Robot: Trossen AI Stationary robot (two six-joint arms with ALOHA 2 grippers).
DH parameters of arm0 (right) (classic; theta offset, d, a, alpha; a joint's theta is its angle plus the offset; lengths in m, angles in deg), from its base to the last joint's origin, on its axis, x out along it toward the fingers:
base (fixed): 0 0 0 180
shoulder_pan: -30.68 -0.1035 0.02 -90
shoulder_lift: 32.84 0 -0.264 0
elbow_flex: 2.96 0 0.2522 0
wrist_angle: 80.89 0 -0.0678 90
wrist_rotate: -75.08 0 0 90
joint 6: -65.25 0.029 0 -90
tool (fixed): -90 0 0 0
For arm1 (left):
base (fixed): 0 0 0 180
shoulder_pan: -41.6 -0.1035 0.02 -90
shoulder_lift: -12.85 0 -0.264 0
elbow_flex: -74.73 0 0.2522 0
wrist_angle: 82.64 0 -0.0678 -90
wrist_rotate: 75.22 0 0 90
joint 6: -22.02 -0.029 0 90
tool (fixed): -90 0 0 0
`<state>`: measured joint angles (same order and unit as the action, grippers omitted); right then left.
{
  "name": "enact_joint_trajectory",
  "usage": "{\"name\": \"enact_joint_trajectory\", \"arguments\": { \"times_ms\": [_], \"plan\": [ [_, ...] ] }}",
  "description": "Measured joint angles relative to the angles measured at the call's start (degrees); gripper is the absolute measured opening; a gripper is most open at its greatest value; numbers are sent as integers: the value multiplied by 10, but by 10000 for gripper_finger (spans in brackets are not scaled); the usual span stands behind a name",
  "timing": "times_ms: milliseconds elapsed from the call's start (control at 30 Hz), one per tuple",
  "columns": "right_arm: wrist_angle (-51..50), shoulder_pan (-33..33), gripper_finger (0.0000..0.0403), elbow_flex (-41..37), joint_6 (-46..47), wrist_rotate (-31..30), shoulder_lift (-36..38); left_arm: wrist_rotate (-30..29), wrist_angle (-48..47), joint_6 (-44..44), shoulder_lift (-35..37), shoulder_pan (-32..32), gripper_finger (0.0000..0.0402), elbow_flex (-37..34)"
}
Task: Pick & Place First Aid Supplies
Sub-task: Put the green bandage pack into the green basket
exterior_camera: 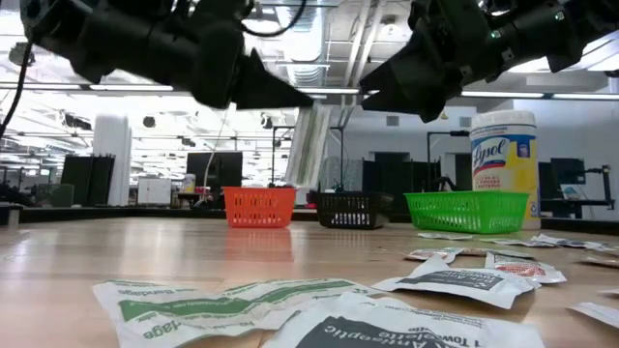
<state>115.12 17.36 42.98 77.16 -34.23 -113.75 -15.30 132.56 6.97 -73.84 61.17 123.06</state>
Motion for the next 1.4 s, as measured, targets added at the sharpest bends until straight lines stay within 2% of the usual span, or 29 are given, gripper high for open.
{"name": "enact_joint_trajectory", "arguments": {
  "times_ms": [200, 367, 800, 967, 1267, 1400],
  "plan": [
    [7, 12, 240, 0, 5, 0, 0, 1, 7, -2, 40, -25, 3, 0],
    [33, 20, 240, 0, 44, 33, 0, 1, 33, -2, 40, -35, 5, 0],
    [67, 22, 240, 0, 47, 45, 0, 15, 113, -1, 40, -36, 3, 0],
    [78, 22, 240, 0, 47, 46, 0, 18, 117, 1, 37, -36, 3, 14],
    [104, 23, 239, 58, 38, 45, -85, 19, 118, -1, -19, -36, 4, 47],
    [85, 21, 218, 85, 3, 47, -110, 15, 116, -1, -22, -33, 3, 47]
  ]
}}
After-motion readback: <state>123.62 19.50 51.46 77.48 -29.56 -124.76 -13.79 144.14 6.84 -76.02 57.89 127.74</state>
